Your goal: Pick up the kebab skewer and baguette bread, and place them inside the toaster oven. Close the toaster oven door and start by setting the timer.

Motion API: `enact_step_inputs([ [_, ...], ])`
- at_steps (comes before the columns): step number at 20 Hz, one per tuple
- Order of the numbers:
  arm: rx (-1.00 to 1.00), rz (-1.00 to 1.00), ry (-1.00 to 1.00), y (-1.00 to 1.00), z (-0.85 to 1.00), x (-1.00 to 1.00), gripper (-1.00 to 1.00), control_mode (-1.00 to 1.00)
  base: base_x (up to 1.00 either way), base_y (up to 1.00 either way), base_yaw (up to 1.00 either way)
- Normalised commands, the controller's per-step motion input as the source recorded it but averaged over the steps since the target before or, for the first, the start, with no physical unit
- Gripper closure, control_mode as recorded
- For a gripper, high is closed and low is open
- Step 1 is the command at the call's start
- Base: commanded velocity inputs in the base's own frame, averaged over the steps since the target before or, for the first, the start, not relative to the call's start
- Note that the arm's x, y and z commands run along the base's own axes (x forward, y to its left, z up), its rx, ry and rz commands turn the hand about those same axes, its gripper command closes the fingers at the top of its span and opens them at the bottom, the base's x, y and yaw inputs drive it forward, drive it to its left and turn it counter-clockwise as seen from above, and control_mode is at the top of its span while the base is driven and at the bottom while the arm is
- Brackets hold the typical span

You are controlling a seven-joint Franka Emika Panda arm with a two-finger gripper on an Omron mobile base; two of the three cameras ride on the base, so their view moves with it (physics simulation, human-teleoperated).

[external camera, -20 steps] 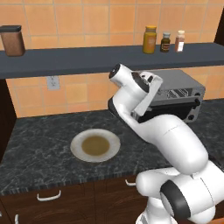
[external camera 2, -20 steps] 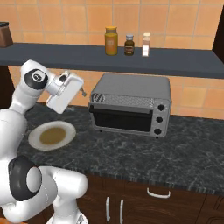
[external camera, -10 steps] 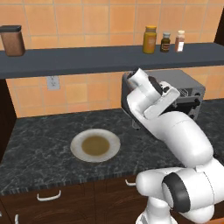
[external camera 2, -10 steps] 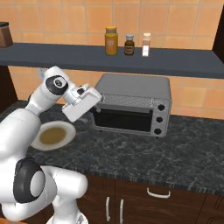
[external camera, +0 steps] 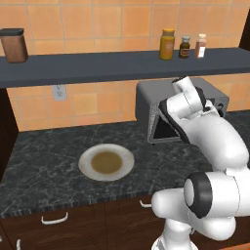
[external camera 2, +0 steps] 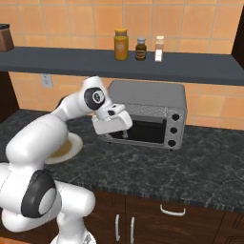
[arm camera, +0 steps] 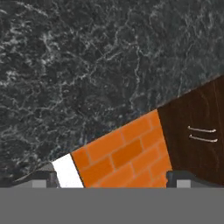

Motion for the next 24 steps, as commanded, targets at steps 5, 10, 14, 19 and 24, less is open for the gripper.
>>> enact_step_inputs([
  [5, 0.20, -0.40, -0.20, -0.02, -0.29, 0.11, -1.00, -1.00, 0.00, 0.00, 0.00],
  [10, 0.20, -0.36, -0.11, 0.00, -0.34, 0.33, -1.00, -1.00, 0.00, 0.00, 0.00],
  [14, 0.09, -0.30, -0.09, 0.00, -0.33, 0.59, -1.00, -1.00, 0.00, 0.00, 0.00],
  [19, 0.00, -0.25, -0.06, 0.00, -0.19, 0.48, -1.00, -1.00, 0.00, 0.00, 0.00],
  [24, 0.00, -0.23, -0.06, 0.00, -0.22, 0.15, -1.00, -1.00, 0.00, 0.00, 0.00],
])
